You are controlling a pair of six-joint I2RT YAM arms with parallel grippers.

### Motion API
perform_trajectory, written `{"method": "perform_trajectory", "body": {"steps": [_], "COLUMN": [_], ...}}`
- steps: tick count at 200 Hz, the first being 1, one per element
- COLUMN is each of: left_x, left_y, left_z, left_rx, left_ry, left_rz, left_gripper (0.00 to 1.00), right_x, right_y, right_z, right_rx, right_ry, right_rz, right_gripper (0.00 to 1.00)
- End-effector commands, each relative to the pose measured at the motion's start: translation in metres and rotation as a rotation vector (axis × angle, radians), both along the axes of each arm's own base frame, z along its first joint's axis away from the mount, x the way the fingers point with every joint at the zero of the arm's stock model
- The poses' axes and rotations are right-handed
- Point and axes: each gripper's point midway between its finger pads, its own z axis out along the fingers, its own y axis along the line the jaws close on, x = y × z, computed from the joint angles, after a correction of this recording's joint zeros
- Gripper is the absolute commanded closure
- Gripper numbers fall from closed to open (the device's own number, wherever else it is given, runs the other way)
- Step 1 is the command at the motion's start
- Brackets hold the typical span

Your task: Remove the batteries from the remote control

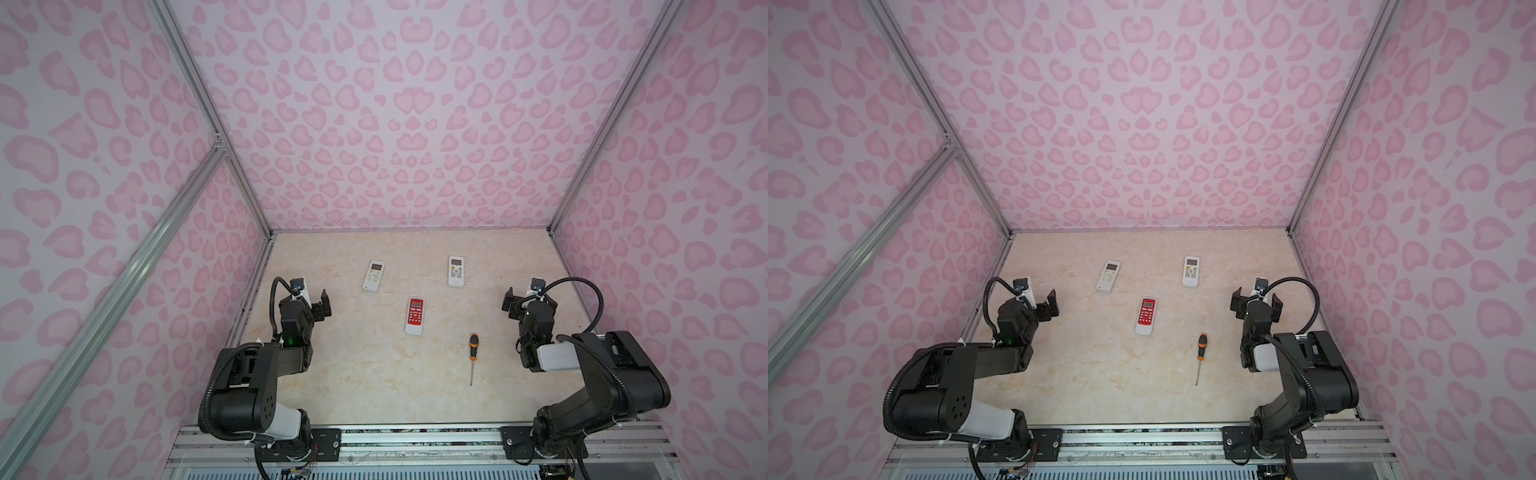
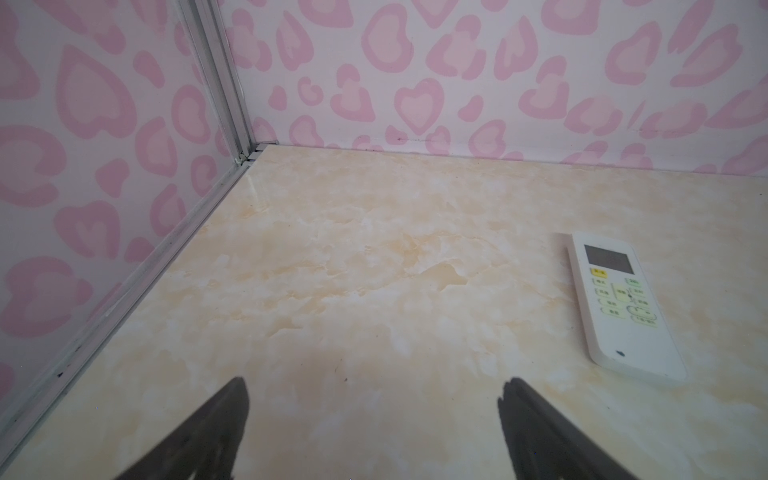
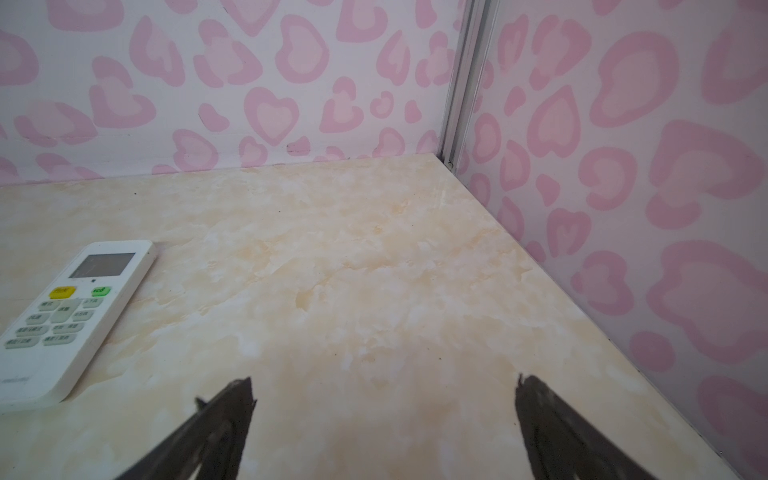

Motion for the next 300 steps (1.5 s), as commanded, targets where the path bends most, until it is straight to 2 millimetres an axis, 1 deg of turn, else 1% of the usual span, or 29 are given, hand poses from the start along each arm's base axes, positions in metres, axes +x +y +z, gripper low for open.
{"method": "perform_trajectory", "body": {"steps": [1, 92, 123, 135, 150, 163, 172, 175, 187, 193, 197, 203, 207, 224, 229, 230, 243, 250, 253, 256, 265, 277, 284, 289, 291, 300], "left_x": [0.002, 0.002, 0.002, 0.003, 0.002, -0.002, -0.007, -0.009, -0.015, -0.017, -0.018, -0.018, -0.017, -0.015, -0.017, -0.017, -0.020, -0.022, -0.023, -0.024, -0.027, -0.028, -0.030, -0.032, -0.031, -0.034], "left_y": [0.000, 0.000, 0.001, 0.001, 0.001, 0.002, 0.006, 0.008, 0.007, 0.005, 0.002, -0.002, -0.006, -0.025, -0.031, -0.032, -0.049, -0.064, -0.070, -0.076, -0.099, -0.142, -0.170, -0.190, -0.198, -0.226], "left_z": [0.008, 0.009, 0.010, 0.016, 0.030, 0.040, 0.048, 0.049, 0.064, 0.072, 0.078, 0.084, 0.088, 0.093, 0.087, 0.088, 0.077, 0.070, 0.068, 0.065, 0.059, 0.053, 0.050, 0.042, 0.042, 0.032], "left_rx": [0.004, 0.003, 0.010, 0.017, 0.023, 0.001, -0.039, -0.048, -0.093, -0.120, -0.139, -0.164, -0.179, -0.242, -0.260, -0.265, -0.322, -0.339, -0.341, -0.335, -0.326, -0.302, -0.279, -0.248, -0.239, -0.174], "left_ry": [-0.033, -0.035, -0.032, -0.029, -0.020, -0.001, 0.006, 0.011, -0.003, -0.012, -0.018, -0.018, -0.019, 0.057, 0.110, 0.111, 0.212, 0.256, 0.267, 0.281, 0.309, 0.345, 0.372, 0.410, 0.416, 0.465], "left_rz": [0.000, -0.002, 0.003, 0.015, 0.025, 0.050, 0.088, 0.098, 0.105, 0.100, 0.091, 0.075, 0.064, 0.026, 0.022, 0.020, 0.018, -0.004, -0.005, -0.009, -0.046, -0.136, -0.201, -0.243, -0.259, -0.298], "left_gripper": [0.03, 0.03, 0.03, 0.03, 0.03, 0.03, 0.03, 0.03, 0.02, 0.00, 0.02, 0.05, 0.07, 0.14, 0.16, 0.16, 0.19, 0.21, 0.21, 0.21, 0.21, 0.20, 0.19, 0.18, 0.17, 0.14], "right_x": [0.000, 0.000, -0.001, -0.002, -0.003, -0.002, -0.001, 0.001, 0.001, 0.003, 0.002, 0.002, 0.002, -0.007, -0.011, -0.012, -0.020, -0.026, -0.027, -0.030, -0.037, -0.047, -0.053, -0.057, -0.058, -0.065], "right_y": [-0.001, -0.002, -0.003, -0.003, 0.000, 0.003, 0.005, 0.006, 0.018, 0.026, 0.033, 0.044, 0.050, 0.078, 0.087, 0.089, 0.124, 0.144, 0.148, 0.156, 0.176, 0.198, 0.208, 0.214, 0.216, 0.225], "right_z": [0.002, 0.001, 0.004, 0.010, 0.019, 0.024, 0.025, 0.028, 0.029, 0.032, 0.031, 0.034, 0.037, 0.036, 0.035, 0.034, 0.028, 0.024, 0.024, 0.023, 0.018, 0.012, 0.007, 0.003, 0.001, -0.007], "right_rx": [-0.004, -0.005, -0.002, -0.003, -0.012, -0.027, -0.036, -0.032, 0.001, 0.018, 0.025, 0.055, 0.077, 0.153, 0.176, 0.180, 0.227, 0.249, 0.257, 0.268, 0.292, 0.319, 0.332, 0.348, 0.354, 0.379], "right_ry": [-0.008, -0.004, -0.016, -0.021, -0.010, 0.023, 0.075, 0.082, 0.178, 0.219, 0.256, 0.289, 0.298, 0.339, 0.338, 0.340, 0.334, 0.337, 0.337, 0.340, 0.357, 0.379, 0.394, 0.407, 0.412, 0.440], "right_rz": [-0.010, -0.011, -0.016, -0.015, -0.010, -0.017, -0.040, -0.049, -0.038, -0.015, 0.014, 0.046, 0.062, 0.113, 0.126, 0.130, 0.215, 0.259, 0.264, 0.278, 0.312, 0.342, 0.349, 0.353, 0.355, 0.364], "right_gripper": [0.01, 0.01, 0.01, 0.01, 0.01, 0.01, 0.01, 0.01, 0.01, 0.01, 0.01, 0.01, 0.02, 0.05, 0.06, 0.06, 0.07, 0.07, 0.07, 0.07, 0.07, 0.07, 0.07, 0.07, 0.08, 0.10]}}
